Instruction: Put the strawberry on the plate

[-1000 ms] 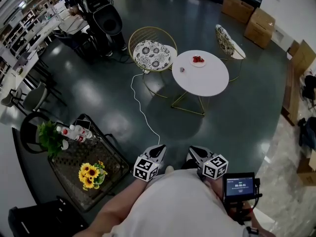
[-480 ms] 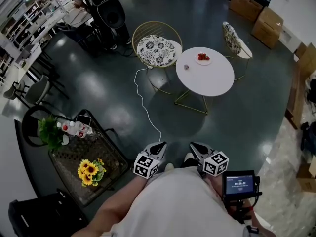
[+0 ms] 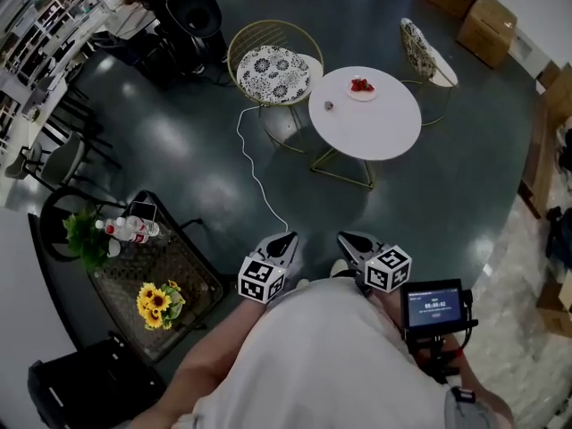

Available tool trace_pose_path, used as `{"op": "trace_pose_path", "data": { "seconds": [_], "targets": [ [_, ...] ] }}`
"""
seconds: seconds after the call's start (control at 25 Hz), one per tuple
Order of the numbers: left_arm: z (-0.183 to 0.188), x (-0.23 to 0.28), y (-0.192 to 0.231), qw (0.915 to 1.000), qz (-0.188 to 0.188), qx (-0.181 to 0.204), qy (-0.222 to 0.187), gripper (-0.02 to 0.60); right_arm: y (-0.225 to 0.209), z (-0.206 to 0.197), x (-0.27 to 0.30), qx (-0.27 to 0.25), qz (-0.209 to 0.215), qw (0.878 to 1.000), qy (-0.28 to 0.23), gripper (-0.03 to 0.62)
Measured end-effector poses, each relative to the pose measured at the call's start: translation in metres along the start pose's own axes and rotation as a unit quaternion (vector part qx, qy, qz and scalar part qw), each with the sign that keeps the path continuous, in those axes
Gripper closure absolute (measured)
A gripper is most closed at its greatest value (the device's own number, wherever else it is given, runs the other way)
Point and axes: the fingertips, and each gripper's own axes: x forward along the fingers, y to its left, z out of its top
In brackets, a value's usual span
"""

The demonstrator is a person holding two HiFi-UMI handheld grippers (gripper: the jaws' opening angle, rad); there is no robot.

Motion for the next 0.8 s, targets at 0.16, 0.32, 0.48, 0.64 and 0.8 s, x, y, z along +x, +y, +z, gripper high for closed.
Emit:
{"op": "trace_pose_path", "data": {
  "seconds": [0.16, 0.32, 0.48, 0.64, 0.8],
  "targets": [
    [0.011, 0.012, 0.011, 0.9999, 0.015, -0.008, 0.002, 0.575, -0.012, 0.017, 0.011, -0.008, 0.017, 1.000, 0.003, 0.586],
    [0.018, 0.030, 0.014, 0.9993, 0.030, -0.019, 0.010, 0.575, -0.027, 0.027, 0.007, -0.009, 0.025, 1.000, 0.014, 0.586],
    [0.032, 0.073, 0.006, 0.9986, 0.041, -0.027, 0.019, 0.575, -0.072, 0.039, -0.002, 0.003, 0.031, 0.999, 0.023, 0.586],
    [0.039, 0.092, 0.004, 0.9982, 0.049, -0.026, 0.021, 0.574, -0.093, 0.045, -0.002, 0.008, 0.038, 0.999, 0.027, 0.586],
    [0.033, 0.089, 0.003, 0.9980, 0.054, -0.025, 0.019, 0.575, -0.095, 0.038, -0.005, 0.011, 0.035, 0.999, 0.026, 0.586]
  ]
}}
